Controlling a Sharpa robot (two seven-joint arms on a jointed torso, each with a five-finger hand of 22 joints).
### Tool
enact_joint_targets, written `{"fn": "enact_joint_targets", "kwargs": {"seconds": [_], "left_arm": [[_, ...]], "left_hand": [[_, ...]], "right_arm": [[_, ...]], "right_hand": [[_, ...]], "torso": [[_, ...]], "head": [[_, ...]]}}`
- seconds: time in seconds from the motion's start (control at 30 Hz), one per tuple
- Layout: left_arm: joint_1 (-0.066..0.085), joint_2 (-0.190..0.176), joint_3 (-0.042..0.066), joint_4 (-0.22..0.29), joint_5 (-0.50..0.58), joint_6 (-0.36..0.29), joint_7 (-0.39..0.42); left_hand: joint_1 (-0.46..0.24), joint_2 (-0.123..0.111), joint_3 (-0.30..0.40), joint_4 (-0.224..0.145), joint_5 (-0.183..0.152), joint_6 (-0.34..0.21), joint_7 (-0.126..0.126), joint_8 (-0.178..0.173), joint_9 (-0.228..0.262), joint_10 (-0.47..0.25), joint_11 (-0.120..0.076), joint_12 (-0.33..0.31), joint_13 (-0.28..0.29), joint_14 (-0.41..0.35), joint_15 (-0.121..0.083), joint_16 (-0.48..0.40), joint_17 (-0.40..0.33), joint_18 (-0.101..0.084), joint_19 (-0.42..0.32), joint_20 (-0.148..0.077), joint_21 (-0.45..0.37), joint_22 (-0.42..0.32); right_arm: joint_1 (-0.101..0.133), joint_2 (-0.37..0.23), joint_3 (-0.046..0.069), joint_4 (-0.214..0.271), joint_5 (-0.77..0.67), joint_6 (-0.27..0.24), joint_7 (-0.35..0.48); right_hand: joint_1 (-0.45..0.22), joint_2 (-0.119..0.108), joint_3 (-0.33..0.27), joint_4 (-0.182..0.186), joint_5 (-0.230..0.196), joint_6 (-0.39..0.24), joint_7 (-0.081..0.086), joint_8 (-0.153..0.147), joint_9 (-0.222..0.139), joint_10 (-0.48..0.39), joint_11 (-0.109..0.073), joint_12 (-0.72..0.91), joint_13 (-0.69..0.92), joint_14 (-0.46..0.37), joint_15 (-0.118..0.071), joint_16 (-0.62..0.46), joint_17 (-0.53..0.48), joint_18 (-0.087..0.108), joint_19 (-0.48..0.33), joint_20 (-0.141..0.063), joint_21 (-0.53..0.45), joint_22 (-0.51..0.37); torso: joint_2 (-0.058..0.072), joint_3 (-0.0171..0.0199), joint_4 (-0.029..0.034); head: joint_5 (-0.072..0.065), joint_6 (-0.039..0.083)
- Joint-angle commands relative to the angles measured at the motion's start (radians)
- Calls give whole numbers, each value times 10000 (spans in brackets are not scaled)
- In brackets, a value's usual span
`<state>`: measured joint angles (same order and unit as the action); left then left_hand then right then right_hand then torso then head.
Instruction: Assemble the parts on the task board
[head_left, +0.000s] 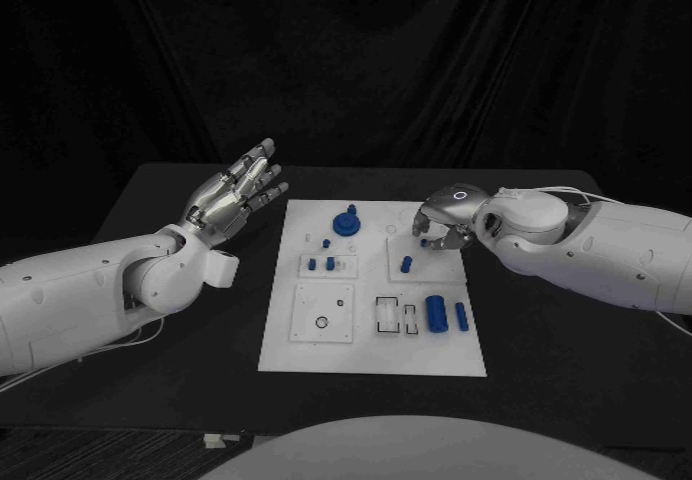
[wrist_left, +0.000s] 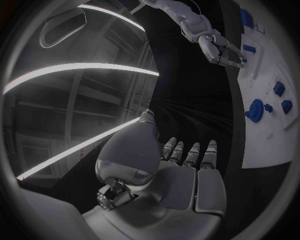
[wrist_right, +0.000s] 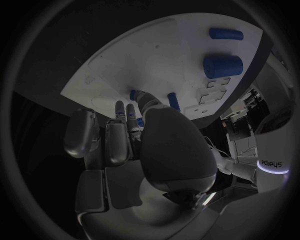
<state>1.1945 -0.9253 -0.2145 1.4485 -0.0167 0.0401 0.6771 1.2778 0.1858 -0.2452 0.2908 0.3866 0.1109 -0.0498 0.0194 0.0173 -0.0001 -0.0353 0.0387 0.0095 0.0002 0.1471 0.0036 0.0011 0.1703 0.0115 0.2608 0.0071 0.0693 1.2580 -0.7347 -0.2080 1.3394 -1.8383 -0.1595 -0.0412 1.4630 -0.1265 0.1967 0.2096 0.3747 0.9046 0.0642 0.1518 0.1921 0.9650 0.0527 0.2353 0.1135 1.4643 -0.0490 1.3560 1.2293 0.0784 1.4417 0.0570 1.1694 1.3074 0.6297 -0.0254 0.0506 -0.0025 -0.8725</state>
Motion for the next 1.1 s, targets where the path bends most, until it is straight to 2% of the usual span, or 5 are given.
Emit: {"fn": "enact_joint_targets", "kwargs": {"seconds": [0.03, 0.43, 0.8, 0.97, 1.1], "left_arm": [[-15, -4, 10, 5, -9, 273, 1520], [-15, -22, 10, -42, -9, 391, 1464], [-15, 14, 10, -78, -9, 469, 1381], [-16, 43, 10, -103, -9, 506, 1327], [-16, 66, 10, -123, -9, 535, 1286]], "left_hand": [[139, 9, -34, -13, 89, 49, 60, -10, 12, 2, 118, 59, 1, 3, 93, -24, -5, 72, 14, 121, 60, 20], [414, 65, 34, -27, 403, 100, 121, -3, 19, 4, 324, 82, 5, 33, 260, 57, 26, 79, 40, 247, 74, 62], [528, 167, 84, -26, 538, 183, 299, 12, 31, 7, 434, 105, 9, 55, 352, 125, 47, 68, 64, 289, 87, 105], [587, 223, 115, -26, 605, 192, 338, 13, 32, 8, 483, 113, 11, 72, 406, 172, 61, 56, 82, 313, 97, 138], [644, 269, 143, -32, 663, 197, 365, 14, 33, 9, 520, 121, 12, 85, 449, 212, 71, 41, 97, 324, 106, 160]], "right_arm": [[-69, 36, 5, -61, -1, 27, 63], [-210, 101, 5, -199, 118, -197, 190], [-289, 104, 5, -266, 134, -585, 298], [-314, 84, 5, -290, 271, -708, 334], [-325, 72, 5, -315, 350, -852, 368]], "right_hand": [[-16, -12, 80, -8, 26, 101, -35, -3, 37, 106, -4, 41, 21, 177, 16, -29, -11, 0, -19, 37, -23, 1597], [-17, 23, 201, -68, 119, 249, -11, 97, 164, 286, -29, 165, 83, 157, 6, -44, -38, 2, -32, 36, -25, 1597], [346, 137, 659, -485, 328, 808, 233, 474, 554, 953, -141, 393, 162, 16, -76, -317, -438, 58, -147, -32, -299, 1526], [385, 196, 770, -619, 261, 1130, 262, 673, 744, 1235, -150, 415, 166, -39, -85, -455, -591, 76, -205, -44, -428, 1492], [323, 237, 801, -683, -6, 1366, 259, 809, 911, 1473, -164, 335, 127, 22, -98, -415, -528, 56, -155, -55, -325, 1522]], "torso": [[4, -1, 5], [7, -4, -1], [3, -6, 1], [3, -6, 0], [1, -4, -1]], "head": [[-15, -2], [9, -2], [55, -2], [80, -2], [84, -2]]}}
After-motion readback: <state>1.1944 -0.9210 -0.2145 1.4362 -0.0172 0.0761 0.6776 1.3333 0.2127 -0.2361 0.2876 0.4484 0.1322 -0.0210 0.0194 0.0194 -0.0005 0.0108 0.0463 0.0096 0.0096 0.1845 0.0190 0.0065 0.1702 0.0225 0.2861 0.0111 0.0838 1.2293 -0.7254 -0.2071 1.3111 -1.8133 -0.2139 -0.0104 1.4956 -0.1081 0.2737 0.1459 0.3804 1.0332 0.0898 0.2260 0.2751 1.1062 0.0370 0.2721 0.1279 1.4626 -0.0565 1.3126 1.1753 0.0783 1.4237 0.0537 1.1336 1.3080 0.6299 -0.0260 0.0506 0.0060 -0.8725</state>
